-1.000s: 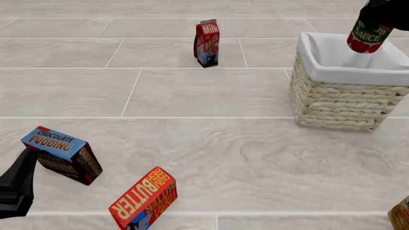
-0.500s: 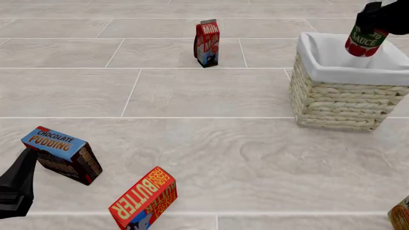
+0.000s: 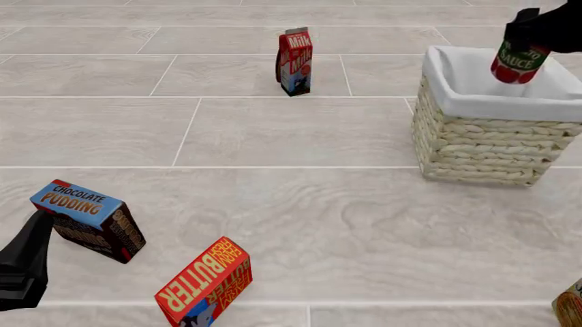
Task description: Pick the tomato sauce and place it in the basket.
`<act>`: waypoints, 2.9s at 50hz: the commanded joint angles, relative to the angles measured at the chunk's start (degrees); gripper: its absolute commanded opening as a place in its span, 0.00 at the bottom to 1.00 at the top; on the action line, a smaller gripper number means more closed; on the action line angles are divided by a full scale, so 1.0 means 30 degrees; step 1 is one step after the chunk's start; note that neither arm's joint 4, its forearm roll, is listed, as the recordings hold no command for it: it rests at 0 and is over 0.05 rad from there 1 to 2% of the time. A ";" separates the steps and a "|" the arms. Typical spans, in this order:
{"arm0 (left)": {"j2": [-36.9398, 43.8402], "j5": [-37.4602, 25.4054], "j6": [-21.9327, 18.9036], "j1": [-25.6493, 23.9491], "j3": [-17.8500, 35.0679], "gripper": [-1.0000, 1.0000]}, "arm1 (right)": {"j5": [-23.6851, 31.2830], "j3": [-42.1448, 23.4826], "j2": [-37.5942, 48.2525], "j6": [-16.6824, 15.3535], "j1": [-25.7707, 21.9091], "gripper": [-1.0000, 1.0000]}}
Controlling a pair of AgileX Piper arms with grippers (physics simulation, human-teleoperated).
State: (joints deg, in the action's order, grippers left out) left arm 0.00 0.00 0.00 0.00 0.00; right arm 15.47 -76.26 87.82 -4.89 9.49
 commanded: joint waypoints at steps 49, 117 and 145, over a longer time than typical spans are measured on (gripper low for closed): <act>0.0000 0.0000 0.0000 0.0000 0.0000 1.00 | -0.1094 -0.0454 0.2112 0.0650 -0.0038 0.00; 0.0000 0.0000 0.0000 0.0000 0.0000 1.00 | -0.1429 -0.1262 0.3717 0.0410 0.0215 0.00; 0.0000 0.0000 0.0000 0.0000 0.0000 1.00 | -0.2159 -0.1499 0.4979 0.0302 0.0171 0.00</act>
State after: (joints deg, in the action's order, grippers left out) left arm 0.00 0.00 0.00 0.00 0.00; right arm 9.76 -80.25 101.58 -5.05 10.12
